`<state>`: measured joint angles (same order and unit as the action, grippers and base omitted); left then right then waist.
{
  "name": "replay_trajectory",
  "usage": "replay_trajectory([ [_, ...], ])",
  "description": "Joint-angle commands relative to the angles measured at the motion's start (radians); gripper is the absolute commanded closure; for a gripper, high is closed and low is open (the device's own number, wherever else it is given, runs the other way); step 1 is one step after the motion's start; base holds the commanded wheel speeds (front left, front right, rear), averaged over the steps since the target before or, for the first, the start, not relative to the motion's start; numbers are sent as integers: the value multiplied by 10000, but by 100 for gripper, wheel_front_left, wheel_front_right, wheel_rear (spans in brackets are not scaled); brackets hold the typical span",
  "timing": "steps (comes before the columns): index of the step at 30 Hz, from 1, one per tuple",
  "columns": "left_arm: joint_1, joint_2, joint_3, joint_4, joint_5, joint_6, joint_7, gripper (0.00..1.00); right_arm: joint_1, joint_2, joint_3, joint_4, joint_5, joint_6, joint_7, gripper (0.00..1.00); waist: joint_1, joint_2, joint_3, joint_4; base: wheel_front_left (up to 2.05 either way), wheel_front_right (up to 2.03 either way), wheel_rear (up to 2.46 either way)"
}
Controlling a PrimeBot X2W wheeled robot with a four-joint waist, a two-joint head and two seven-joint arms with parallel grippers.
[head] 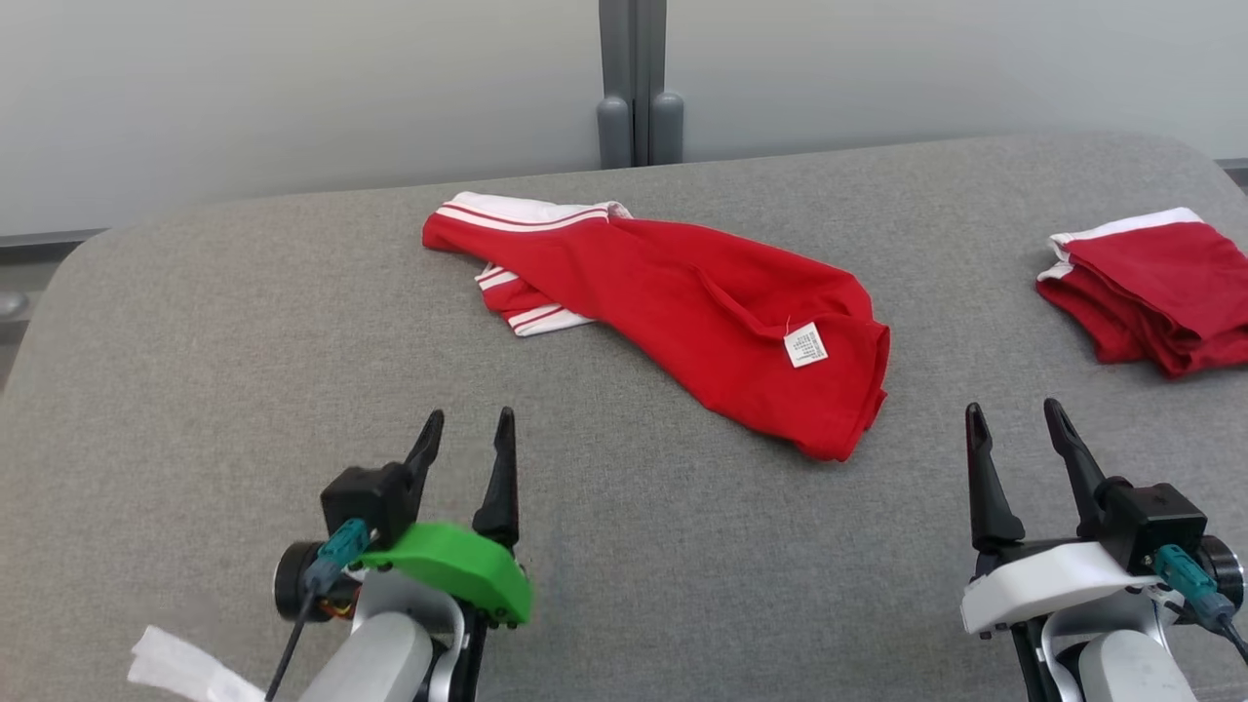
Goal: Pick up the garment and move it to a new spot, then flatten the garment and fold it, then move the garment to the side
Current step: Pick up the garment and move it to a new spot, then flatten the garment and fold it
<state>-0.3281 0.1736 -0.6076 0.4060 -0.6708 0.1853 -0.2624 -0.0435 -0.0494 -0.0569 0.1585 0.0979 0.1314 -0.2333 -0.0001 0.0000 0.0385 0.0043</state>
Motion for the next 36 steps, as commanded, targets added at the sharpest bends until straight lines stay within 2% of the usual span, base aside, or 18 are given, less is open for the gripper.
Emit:
replay_trajectory([
  [1,478,77,315,-338,275,84,-30,0,207,-22,46,-95,100,-15,13,0,1,0,-211,39,0,0,0],
  [7,1858,-34,1314,-1375,1018,199,-31,0,614,-20,240,-315,419,-15,-1,0,1,0,-439,66,0,0,0],
  [11,2383,-190,1727,-1736,1380,78,-26,0,745,-20,414,-346,541,-15,-4,0,1,0,-508,94,0,0,0],
  [25,2697,-506,2299,-1538,2050,-335,-19,0,693,-20,566,-257,404,-15,72,0,1,0,-536,175,0,0,0],
  [36,2611,-652,2464,-1377,2250,-487,-20,0,654,-20,511,-222,316,-15,130,0,1,0,-444,279,0,0,0],
])
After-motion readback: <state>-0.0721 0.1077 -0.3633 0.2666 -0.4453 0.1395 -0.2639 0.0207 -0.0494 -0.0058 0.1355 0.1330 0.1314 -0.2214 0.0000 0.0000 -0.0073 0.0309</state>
